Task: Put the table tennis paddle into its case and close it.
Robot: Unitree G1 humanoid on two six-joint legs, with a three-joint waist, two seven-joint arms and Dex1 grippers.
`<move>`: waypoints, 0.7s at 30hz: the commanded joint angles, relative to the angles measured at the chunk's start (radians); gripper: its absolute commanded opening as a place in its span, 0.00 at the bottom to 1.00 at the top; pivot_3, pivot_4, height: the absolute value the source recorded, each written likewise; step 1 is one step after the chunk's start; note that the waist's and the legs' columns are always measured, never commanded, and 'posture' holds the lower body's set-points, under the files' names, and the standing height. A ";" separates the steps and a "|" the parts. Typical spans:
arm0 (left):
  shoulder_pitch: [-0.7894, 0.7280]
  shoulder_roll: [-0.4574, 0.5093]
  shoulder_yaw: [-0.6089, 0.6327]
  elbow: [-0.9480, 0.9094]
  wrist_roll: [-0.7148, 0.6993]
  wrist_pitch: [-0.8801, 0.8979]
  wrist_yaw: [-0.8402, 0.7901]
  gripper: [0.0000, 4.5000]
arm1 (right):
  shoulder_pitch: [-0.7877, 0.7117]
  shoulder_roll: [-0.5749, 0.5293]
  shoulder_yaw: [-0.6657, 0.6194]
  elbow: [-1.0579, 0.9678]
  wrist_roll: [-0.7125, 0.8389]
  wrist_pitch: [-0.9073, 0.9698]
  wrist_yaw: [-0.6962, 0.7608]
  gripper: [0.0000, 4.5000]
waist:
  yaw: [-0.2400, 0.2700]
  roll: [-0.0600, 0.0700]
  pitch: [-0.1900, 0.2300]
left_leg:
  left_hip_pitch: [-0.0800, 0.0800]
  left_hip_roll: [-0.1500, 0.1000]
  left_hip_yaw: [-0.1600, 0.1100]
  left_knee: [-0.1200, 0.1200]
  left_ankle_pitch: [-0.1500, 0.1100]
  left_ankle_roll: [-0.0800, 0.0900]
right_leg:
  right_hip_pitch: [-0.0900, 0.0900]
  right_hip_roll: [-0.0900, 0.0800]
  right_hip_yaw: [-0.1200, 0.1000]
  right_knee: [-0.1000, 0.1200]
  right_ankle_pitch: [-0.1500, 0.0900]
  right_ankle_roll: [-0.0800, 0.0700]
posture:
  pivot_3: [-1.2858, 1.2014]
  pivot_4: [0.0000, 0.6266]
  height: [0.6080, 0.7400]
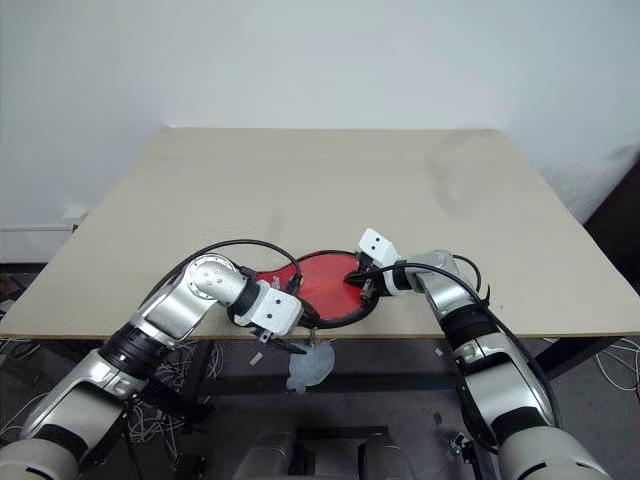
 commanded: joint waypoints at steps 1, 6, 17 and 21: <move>-0.041 -0.011 0.008 0.039 0.013 -0.059 0.011 0.67 | -0.015 0.008 -0.012 0.021 -0.017 -0.001 -0.021 0.00 | -0.001 0.000 0.000 | 0.000 0.000 0.000 0.000 0.000 0.000 | 0.000 0.000 0.000 0.000 0.000 0.000 | 0.52 0.00 1.00; -0.063 -0.019 -0.032 0.113 0.080 -0.250 0.028 0.67 | -0.020 0.011 -0.013 0.037 -0.020 -0.009 -0.029 0.00 | 0.000 0.000 0.000 | 0.000 0.000 0.000 -0.001 0.000 0.000 | 0.000 0.000 0.000 0.000 0.000 0.000 | 0.52 0.00 1.00; -0.164 -0.043 -0.175 0.292 0.178 -0.622 -0.038 0.98 | -0.039 0.034 -0.014 0.083 -0.033 -0.027 -0.057 0.00 | 0.000 0.000 0.000 | 0.000 0.000 0.000 0.000 0.000 0.000 | 0.000 0.000 0.000 0.000 0.000 0.000 | 0.52 0.00 1.00; -0.216 -0.082 -0.226 0.394 0.247 -0.753 0.000 0.98 | -0.036 0.039 -0.018 0.085 -0.035 -0.025 -0.065 0.00 | 0.000 0.000 0.000 | 0.000 0.000 0.000 0.000 0.000 0.000 | 0.000 0.000 0.000 0.000 0.000 0.000 | 0.52 0.00 1.00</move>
